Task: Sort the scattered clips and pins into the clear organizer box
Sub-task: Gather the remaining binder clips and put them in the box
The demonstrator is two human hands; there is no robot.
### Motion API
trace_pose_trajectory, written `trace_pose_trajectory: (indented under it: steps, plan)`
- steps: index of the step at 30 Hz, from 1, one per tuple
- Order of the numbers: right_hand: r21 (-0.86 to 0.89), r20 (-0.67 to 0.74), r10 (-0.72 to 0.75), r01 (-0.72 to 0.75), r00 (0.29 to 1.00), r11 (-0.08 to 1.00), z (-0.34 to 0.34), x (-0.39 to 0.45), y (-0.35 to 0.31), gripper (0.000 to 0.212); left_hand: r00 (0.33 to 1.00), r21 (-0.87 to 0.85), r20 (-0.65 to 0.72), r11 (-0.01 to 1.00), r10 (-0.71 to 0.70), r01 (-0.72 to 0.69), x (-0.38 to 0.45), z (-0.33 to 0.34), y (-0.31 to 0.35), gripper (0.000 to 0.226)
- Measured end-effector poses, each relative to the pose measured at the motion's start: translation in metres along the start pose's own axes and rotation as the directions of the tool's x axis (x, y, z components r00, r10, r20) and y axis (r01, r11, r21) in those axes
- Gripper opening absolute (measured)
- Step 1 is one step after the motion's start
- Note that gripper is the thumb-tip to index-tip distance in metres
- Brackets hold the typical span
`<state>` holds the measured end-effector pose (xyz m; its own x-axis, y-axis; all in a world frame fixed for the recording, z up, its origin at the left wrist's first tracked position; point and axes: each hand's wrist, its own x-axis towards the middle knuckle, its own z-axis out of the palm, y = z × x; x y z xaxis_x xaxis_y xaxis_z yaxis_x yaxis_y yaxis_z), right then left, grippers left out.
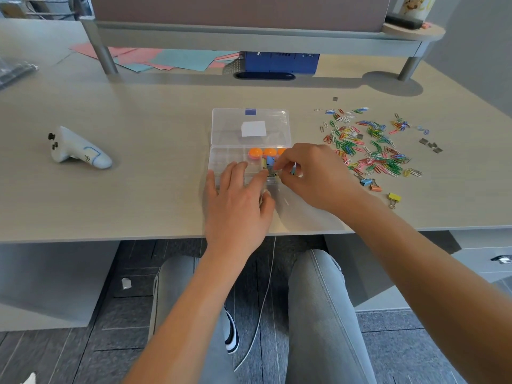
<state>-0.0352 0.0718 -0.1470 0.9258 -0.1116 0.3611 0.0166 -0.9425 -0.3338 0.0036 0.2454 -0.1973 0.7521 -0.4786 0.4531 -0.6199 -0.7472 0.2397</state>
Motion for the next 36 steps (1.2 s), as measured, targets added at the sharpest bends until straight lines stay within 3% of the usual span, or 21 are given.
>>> trace_pose_trajectory:
  steps: [4, 8, 13, 18, 23, 27, 31, 36]
  plan:
    - [0.006, -0.015, -0.022, 0.022, 1.0, 1.0, 0.0, -0.004, 0.003, 0.017, 1.0, 0.001, 0.007, 1.0, 0.001, -0.001, 0.001, -0.001, 0.0, 0.046]
    - [0.073, -0.123, 0.037, -0.028, 0.992, 0.997, -0.007, -0.02, 0.009, 0.016, 0.999, -0.032, 0.031, 0.999, 0.017, -0.016, 0.001, -0.002, 0.003, 0.056]
    - [0.102, -0.213, 0.26, -0.243, 0.942, 0.965, -0.025, -0.057, 0.033, 0.012, 0.997, -0.198, -0.02, 0.978, 0.069, -0.071, 0.001, 0.0, 0.035, 0.054]
    - [0.101, -0.318, 0.454, -0.446, 0.833, 0.889, -0.045, -0.099, 0.065, 0.01, 0.977, -0.29, 0.026, 0.937, 0.21, -0.194, 0.005, 0.008, 0.088, 0.048]
    - [0.041, -0.287, 0.573, -0.588, 0.767, 0.808, -0.057, -0.128, 0.1, 0.031, 0.948, -0.327, 0.062, 0.904, 0.311, -0.275, 0.017, 0.027, 0.127, 0.034]
    - [0.092, -0.225, 0.574, -0.569, 0.787, 0.817, -0.058, -0.135, 0.111, 0.035, 0.926, -0.309, 0.099, 0.896, 0.363, -0.318, 0.035, 0.045, 0.142, 0.031]
    - [0.124, -0.2, 0.552, -0.538, 0.81, 0.834, -0.06, -0.134, 0.116, 0.025, 0.898, -0.27, 0.148, 0.89, 0.415, -0.367, 0.046, 0.055, 0.148, 0.041]
    - [0.191, -0.196, 0.569, -0.538, 0.799, 0.821, -0.062, -0.134, 0.116, 0.017, 0.9, -0.248, 0.111, 0.889, 0.421, -0.385, 0.046, 0.057, 0.146, 0.038]
